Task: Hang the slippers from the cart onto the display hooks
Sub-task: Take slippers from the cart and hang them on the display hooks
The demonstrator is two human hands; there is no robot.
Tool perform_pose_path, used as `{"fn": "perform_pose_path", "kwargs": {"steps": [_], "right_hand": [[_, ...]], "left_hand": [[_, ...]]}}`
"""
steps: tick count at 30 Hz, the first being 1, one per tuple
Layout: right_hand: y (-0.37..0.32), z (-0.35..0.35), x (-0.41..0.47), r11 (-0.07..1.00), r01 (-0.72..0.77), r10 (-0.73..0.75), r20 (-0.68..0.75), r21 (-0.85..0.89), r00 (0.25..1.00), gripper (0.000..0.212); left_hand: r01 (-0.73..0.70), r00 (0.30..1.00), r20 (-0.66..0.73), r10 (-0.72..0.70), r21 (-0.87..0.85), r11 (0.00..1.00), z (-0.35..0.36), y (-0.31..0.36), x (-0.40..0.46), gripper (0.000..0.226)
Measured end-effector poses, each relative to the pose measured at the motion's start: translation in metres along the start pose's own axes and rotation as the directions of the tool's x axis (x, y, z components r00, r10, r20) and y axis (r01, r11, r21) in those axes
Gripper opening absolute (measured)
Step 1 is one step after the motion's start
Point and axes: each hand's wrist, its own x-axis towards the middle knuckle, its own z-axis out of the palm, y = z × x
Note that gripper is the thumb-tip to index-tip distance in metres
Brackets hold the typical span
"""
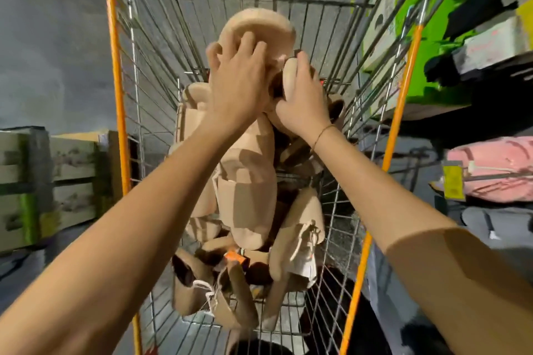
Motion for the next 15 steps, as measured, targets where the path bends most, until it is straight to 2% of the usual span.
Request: {"fn": "perform_pose_path", "kwargs": {"steps": [6, 10, 12, 15], "right_hand": [[0.001, -0.007, -0.017, 0.997, 0.038, -0.022, -0.204, 0.074, 0.979, 0.052], [-0.003, -0.029, -0.034, 0.978, 0.187, -0.148, -0.331, 0.090, 0.932, 0.042], [-0.011, -0.049, -0.046, 0.951, 0.278, -0.208, -0.387, 0.135, 0.898, 0.038], [-0.033, -0.084, -0.067, 0.901, 0.409, -0.322, -0.405, 0.146, 0.856, 0.034]], "left_hand": [[-0.057, 0.997, -0.057, 0.052, -0.088, 0.994, -0.017, -0.020, 0.009, 0.046], [-0.132, 0.990, -0.057, 0.126, -0.118, 0.984, -0.055, -0.033, -0.007, 0.062], [-0.143, 0.987, -0.088, 0.133, -0.126, 0.982, -0.074, -0.035, -0.014, 0.055], [-0.139, 0.982, -0.143, 0.124, -0.095, 0.986, -0.106, -0.038, -0.021, 0.031]]}}
